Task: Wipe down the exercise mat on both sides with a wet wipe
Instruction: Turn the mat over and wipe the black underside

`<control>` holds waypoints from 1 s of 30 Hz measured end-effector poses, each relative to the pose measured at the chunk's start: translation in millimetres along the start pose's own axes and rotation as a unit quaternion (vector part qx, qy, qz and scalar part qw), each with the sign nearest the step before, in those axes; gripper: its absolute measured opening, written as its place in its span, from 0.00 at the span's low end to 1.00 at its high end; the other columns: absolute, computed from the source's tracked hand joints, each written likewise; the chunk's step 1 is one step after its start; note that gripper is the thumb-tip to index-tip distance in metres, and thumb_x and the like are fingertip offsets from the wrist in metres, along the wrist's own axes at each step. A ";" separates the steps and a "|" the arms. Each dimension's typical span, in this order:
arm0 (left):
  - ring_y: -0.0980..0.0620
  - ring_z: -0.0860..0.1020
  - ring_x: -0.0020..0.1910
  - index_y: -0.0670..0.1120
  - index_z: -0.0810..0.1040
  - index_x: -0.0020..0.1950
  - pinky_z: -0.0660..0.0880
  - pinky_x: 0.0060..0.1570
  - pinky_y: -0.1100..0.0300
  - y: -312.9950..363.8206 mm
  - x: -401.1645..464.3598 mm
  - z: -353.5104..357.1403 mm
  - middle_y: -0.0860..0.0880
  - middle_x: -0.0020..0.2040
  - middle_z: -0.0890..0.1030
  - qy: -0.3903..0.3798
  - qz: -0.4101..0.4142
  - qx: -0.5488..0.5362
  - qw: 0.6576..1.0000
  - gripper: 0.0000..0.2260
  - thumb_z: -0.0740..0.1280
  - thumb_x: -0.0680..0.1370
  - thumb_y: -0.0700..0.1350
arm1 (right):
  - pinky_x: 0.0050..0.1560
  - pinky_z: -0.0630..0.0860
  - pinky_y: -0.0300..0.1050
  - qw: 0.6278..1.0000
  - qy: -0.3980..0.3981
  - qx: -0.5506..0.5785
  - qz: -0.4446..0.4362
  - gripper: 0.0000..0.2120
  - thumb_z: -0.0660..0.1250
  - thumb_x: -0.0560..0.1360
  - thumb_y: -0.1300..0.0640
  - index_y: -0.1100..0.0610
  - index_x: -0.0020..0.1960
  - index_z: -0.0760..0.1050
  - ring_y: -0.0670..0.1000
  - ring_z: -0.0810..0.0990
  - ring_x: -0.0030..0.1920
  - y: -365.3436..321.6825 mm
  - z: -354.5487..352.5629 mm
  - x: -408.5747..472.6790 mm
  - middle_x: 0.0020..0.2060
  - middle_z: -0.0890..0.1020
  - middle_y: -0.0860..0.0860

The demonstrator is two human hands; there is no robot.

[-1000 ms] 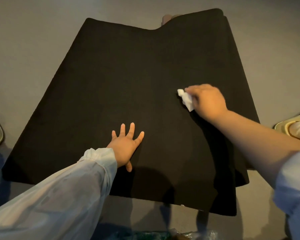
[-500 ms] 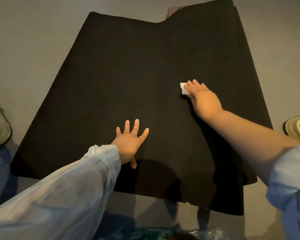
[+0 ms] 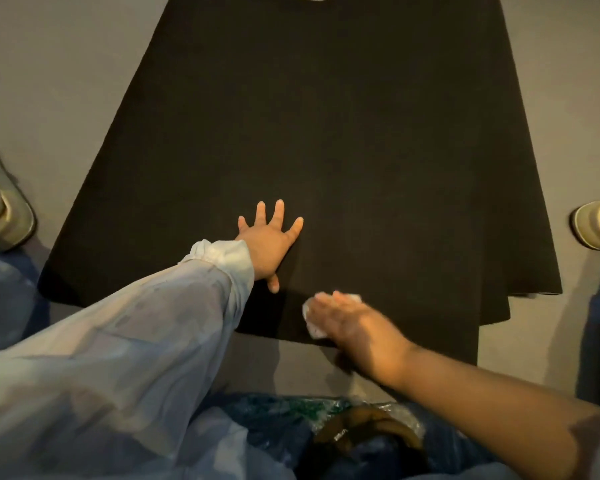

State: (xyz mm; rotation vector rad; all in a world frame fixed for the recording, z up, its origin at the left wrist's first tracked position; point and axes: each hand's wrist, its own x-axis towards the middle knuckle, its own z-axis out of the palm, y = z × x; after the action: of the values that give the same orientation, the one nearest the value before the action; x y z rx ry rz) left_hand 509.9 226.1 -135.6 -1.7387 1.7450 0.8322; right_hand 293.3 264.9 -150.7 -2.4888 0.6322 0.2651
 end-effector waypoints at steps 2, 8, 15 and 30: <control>0.31 0.36 0.72 0.51 0.36 0.76 0.47 0.67 0.32 0.6 -0.2 0.4 0.39 0.74 0.32 -0.004 -0.002 0.000 1.000 0.58 0.79 0.64 0.46 | 0.72 0.38 0.50 1.000 -0.020 0.022 -0.008 0.24 0.60 0.76 0.68 0.62 0.72 0.63 0.58 0.59 0.74 -12.6 10.7 -9.5 0.73 0.63 0.58; 0.31 0.39 0.73 0.48 0.36 0.76 0.51 0.68 0.33 7.3 -0.6 -1.9 0.37 0.74 0.34 -0.004 -0.022 0.033 0.999 0.56 0.78 0.66 0.45 | 0.71 0.64 0.47 0.982 -0.089 0.152 -0.063 0.18 0.61 0.79 0.62 0.60 0.68 0.69 0.54 0.71 0.68 -15.5 -29.8 -15.3 0.67 0.72 0.58; 0.30 0.41 0.73 0.47 0.36 0.76 0.51 0.68 0.32 10.6 0.6 -4.3 0.36 0.75 0.35 -0.004 -0.029 0.055 0.998 0.55 0.77 0.67 0.45 | 0.72 0.57 0.49 0.959 0.212 -0.070 0.175 0.20 0.53 0.82 0.57 0.55 0.73 0.64 0.55 0.63 0.73 93.1 -146.2 60.2 0.73 0.65 0.54; 0.31 0.38 0.73 0.48 0.33 0.75 0.48 0.68 0.33 8.7 9.8 -3.6 0.37 0.74 0.32 -0.037 -0.044 0.061 0.996 0.58 0.78 0.65 0.45 | 0.71 0.54 0.43 0.930 0.215 -0.017 0.297 0.22 0.53 0.82 0.63 0.54 0.74 0.61 0.58 0.60 0.73 130.4 -131.5 61.2 0.74 0.61 0.55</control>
State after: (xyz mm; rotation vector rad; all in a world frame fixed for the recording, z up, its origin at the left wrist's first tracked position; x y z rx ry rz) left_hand 501.2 216.7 -140.0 -1.6695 1.6244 0.7275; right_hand 289.5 72.1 -121.7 -2.3351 1.5760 -0.0591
